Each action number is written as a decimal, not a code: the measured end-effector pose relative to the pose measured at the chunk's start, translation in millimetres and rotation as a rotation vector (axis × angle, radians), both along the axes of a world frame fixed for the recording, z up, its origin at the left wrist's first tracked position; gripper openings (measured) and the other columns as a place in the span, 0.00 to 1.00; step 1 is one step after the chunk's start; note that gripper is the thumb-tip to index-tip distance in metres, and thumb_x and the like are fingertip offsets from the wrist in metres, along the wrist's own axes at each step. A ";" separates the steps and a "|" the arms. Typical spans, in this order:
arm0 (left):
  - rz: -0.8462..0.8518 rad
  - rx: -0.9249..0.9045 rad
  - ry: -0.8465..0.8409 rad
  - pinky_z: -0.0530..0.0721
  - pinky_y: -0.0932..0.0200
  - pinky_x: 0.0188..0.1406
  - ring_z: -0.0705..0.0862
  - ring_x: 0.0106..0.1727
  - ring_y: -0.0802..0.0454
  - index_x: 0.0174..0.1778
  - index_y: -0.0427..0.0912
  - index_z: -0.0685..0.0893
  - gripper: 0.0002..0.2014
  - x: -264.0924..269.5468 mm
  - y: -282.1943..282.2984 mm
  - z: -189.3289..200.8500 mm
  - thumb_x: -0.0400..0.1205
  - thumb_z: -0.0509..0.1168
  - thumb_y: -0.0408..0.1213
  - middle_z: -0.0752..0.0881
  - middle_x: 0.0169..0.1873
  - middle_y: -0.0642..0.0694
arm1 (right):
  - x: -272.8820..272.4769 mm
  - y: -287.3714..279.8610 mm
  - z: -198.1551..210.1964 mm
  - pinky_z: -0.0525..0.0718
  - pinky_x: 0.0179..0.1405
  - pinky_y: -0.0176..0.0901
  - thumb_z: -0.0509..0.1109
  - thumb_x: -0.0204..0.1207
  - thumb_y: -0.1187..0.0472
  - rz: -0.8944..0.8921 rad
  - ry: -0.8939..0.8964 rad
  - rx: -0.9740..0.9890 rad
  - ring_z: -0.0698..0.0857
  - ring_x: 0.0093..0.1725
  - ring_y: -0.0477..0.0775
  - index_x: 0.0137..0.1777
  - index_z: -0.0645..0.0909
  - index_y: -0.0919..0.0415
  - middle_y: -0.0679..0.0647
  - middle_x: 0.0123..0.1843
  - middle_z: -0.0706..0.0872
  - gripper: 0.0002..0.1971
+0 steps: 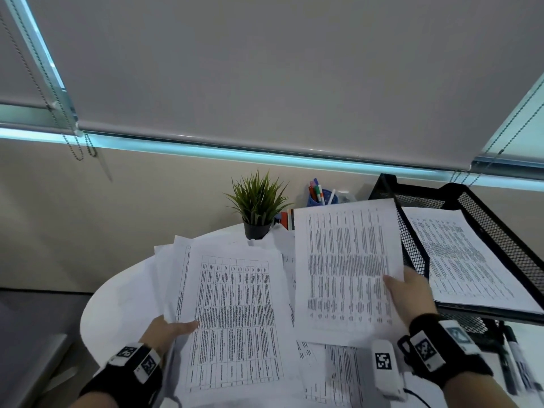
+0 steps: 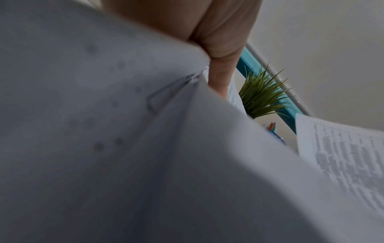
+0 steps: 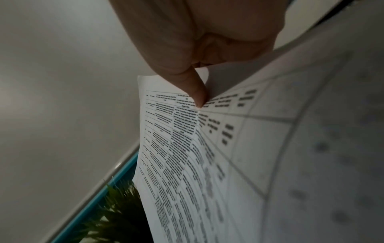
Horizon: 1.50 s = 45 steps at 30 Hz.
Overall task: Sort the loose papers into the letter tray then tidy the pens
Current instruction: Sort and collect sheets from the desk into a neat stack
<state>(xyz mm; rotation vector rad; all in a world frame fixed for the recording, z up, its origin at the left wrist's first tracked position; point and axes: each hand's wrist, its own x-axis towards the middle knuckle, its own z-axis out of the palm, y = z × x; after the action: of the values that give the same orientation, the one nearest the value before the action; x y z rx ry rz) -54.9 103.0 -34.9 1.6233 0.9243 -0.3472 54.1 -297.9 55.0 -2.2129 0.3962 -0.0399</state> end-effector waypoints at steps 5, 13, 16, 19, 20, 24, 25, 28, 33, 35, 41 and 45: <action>0.013 -0.018 -0.052 0.79 0.45 0.61 0.83 0.51 0.36 0.61 0.20 0.77 0.34 1.1 -7.1 3.1 0.65 0.80 0.37 0.84 0.55 0.28 | 2.3 -1.7 32.2 0.85 0.46 0.50 0.65 0.80 0.64 0.053 -0.060 0.014 0.87 0.46 0.62 0.57 0.82 0.66 0.60 0.46 0.88 0.10; -0.039 -0.079 -0.084 0.75 0.39 0.65 0.80 0.58 0.22 0.35 0.21 0.81 0.14 -0.7 -40.7 24.7 0.71 0.76 0.30 0.86 0.39 0.20 | -27.1 30.8 -39.3 0.79 0.66 0.55 0.69 0.76 0.64 0.158 0.247 0.272 0.84 0.60 0.59 0.64 0.80 0.67 0.58 0.61 0.86 0.17; -0.030 -0.170 -0.165 0.76 0.39 0.66 0.81 0.45 0.41 0.21 0.34 0.81 0.14 -4.7 -48.3 28.9 0.70 0.76 0.27 0.82 0.15 0.48 | -36.5 36.4 -65.0 0.79 0.67 0.64 0.73 0.73 0.64 0.162 0.313 0.395 0.87 0.57 0.60 0.58 0.86 0.64 0.58 0.56 0.90 0.13; -0.026 -0.242 -0.267 0.84 0.50 0.53 0.87 0.42 0.47 0.46 0.30 0.87 0.39 -7.7 -54.0 25.6 0.44 0.87 0.49 0.91 0.31 0.47 | -43.7 47.3 -65.7 0.81 0.64 0.64 0.77 0.70 0.63 0.200 0.365 0.479 0.88 0.54 0.62 0.53 0.87 0.64 0.59 0.53 0.91 0.12; -0.003 -0.258 -0.293 0.84 0.53 0.51 0.89 0.45 0.48 0.49 0.32 0.87 0.49 -6.4 -54.3 18.3 0.34 0.85 0.57 0.92 0.36 0.46 | -44.6 48.8 -66.6 0.82 0.62 0.63 0.77 0.71 0.63 0.205 0.380 0.500 0.88 0.54 0.61 0.54 0.86 0.64 0.59 0.54 0.90 0.12; -0.004 -0.309 -0.310 0.78 0.44 0.67 0.87 0.55 0.45 0.56 0.37 0.85 0.54 -7.8 -61.9 17.4 0.37 0.79 0.69 0.91 0.49 0.45 | -53.8 55.1 -64.1 0.87 0.42 0.53 0.69 0.75 0.73 0.228 0.494 0.757 0.90 0.50 0.64 0.58 0.81 0.65 0.62 0.53 0.91 0.12; -0.012 -0.295 -0.302 0.77 0.44 0.68 0.87 0.55 0.46 0.57 0.39 0.85 0.55 -8.2 -62.6 17.2 0.38 0.76 0.72 0.91 0.49 0.46 | -55.4 56.2 -64.6 0.87 0.41 0.53 0.68 0.75 0.75 0.231 0.510 0.795 0.90 0.50 0.64 0.59 0.81 0.66 0.63 0.53 0.90 0.14; -0.113 -0.227 -0.264 0.72 0.49 0.72 0.83 0.61 0.47 0.63 0.43 0.82 0.60 -8.0 -66.9 24.9 0.40 0.65 0.81 0.87 0.56 0.49 | -55.7 54.3 -72.1 0.85 0.41 0.52 0.67 0.73 0.78 0.197 0.486 0.788 0.89 0.51 0.62 0.61 0.80 0.67 0.61 0.52 0.91 0.17; -0.126 -0.184 -0.289 0.61 0.54 0.76 0.68 0.77 0.47 0.77 0.39 0.66 0.39 -4.9 -80.7 49.7 0.75 0.61 0.61 0.71 0.73 0.50 | -53.7 47.7 -73.4 0.80 0.61 0.67 0.74 0.64 0.75 0.146 0.476 0.791 0.85 0.58 0.68 0.63 0.80 0.65 0.63 0.57 0.89 0.25; -0.123 -0.208 -0.268 0.62 0.52 0.75 0.70 0.75 0.47 0.76 0.40 0.68 0.45 -1.7 -81.6 46.8 0.70 0.64 0.67 0.73 0.73 0.47 | -54.4 46.2 -68.2 0.82 0.56 0.70 0.71 0.68 0.75 0.156 0.506 0.818 0.87 0.55 0.70 0.60 0.81 0.62 0.64 0.55 0.89 0.20; -0.210 -0.242 -0.178 0.67 0.49 0.73 0.78 0.64 0.50 0.67 0.40 0.74 0.44 6.7 -83.2 22.1 0.63 0.72 0.68 0.81 0.64 0.47 | -62.3 48.9 -59.7 0.73 0.64 0.78 0.84 0.55 0.63 0.279 0.653 0.808 0.86 0.59 0.70 0.61 0.83 0.55 0.60 0.59 0.89 0.30; -0.273 -0.307 -0.240 0.86 0.62 0.50 0.89 0.52 0.55 0.56 0.42 0.85 0.44 12.3 -78.6 22.1 0.46 0.82 0.61 0.90 0.52 0.48 | -64.6 53.5 -56.5 0.75 0.65 0.70 0.83 0.49 0.67 0.269 0.562 0.826 0.85 0.60 0.67 0.63 0.81 0.60 0.58 0.58 0.90 0.37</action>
<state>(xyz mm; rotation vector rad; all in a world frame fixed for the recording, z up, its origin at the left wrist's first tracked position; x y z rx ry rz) -42.6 24.4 -12.7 1.4673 0.4434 -0.4472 -10.5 -244.3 -1.6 -1.4014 0.3278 0.7686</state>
